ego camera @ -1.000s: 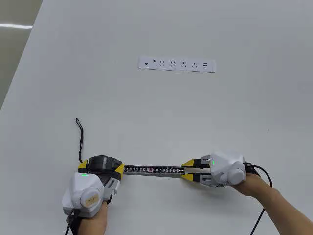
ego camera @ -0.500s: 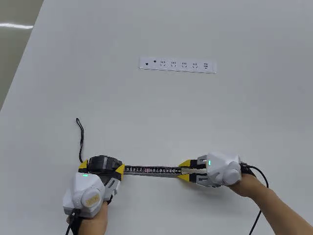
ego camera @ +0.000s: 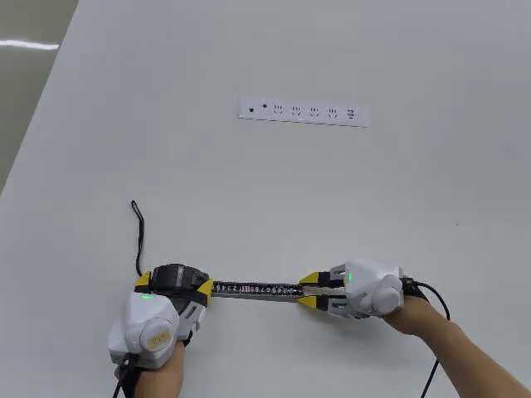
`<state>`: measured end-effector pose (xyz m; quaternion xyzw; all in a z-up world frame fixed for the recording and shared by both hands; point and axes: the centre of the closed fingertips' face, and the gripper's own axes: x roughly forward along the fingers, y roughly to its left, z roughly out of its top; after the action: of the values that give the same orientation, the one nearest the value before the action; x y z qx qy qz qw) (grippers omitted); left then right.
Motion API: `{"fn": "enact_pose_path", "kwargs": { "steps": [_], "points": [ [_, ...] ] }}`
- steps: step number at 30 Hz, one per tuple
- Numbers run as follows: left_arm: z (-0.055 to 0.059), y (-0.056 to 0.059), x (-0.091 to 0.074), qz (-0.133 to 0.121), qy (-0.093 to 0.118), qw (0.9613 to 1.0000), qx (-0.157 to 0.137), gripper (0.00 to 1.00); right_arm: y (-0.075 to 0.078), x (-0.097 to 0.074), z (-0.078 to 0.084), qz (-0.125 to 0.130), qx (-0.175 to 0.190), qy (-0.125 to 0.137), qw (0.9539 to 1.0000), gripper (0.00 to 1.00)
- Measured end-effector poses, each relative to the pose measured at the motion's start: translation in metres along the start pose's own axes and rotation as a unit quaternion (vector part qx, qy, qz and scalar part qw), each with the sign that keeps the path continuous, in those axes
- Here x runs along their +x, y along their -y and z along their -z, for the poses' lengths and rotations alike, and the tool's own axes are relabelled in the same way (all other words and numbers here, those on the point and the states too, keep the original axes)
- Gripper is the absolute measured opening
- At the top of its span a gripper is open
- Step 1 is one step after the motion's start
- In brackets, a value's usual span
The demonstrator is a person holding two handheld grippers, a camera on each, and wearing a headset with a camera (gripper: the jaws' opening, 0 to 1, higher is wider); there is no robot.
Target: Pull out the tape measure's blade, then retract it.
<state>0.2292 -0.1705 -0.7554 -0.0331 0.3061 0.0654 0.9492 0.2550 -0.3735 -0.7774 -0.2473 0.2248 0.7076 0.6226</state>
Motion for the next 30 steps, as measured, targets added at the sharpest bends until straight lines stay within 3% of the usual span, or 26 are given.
{"fn": "enact_pose_path", "kwargs": {
  "steps": [30],
  "points": [
    [0.0, -0.001, -0.001, 0.002, 0.0, 1.0, -0.001, 0.6, 0.0, 0.024, -0.015, -0.007, -0.003, 0.004, 1.0, 0.11]
  ]
}}
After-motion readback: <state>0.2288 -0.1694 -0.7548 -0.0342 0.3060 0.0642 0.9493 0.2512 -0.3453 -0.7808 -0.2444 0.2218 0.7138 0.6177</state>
